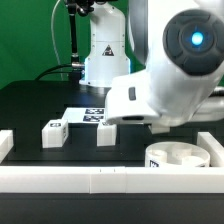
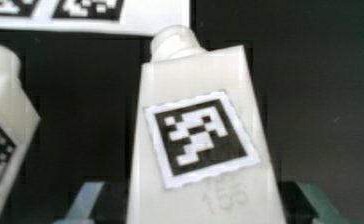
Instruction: Assemble stool
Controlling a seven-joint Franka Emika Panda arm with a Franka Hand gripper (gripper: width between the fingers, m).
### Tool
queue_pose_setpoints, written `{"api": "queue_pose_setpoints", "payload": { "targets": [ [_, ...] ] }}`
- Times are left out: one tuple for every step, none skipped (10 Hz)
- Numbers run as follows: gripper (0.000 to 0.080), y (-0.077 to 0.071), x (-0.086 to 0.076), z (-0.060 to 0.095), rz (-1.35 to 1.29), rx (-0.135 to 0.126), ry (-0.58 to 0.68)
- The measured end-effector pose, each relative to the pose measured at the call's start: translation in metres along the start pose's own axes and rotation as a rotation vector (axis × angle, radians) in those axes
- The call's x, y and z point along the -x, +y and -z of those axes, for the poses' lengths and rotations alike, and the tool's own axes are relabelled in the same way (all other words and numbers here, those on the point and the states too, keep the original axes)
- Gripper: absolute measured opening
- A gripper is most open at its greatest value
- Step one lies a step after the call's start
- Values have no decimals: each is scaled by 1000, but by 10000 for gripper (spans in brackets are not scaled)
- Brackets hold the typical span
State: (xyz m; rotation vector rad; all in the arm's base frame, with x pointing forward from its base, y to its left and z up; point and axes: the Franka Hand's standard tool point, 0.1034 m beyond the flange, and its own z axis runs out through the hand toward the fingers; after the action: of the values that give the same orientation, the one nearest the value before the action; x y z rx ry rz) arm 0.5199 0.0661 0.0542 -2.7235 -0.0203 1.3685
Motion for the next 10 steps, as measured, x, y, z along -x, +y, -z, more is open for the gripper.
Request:
{"api": "queue_pose_setpoints", "payload": {
  "targets": [
    [327,0,5,10,12,0,19],
    [327,0,0,6,11,0,29],
    [327,-1,-4,7,11,-1,50],
    [327,-1,-5,8,12,-1,57],
    [327,-2,-13,13,12,-2,116],
    [327,-2,-16,19,14,-2,190],
    [327,-2,-14,27,20,-1,265],
    [327,-4,-7,41,18,-5,350],
    [327,-5,1,56,21,-3,405],
    [327,-5,5,70,26,-3,454]
  ]
}}
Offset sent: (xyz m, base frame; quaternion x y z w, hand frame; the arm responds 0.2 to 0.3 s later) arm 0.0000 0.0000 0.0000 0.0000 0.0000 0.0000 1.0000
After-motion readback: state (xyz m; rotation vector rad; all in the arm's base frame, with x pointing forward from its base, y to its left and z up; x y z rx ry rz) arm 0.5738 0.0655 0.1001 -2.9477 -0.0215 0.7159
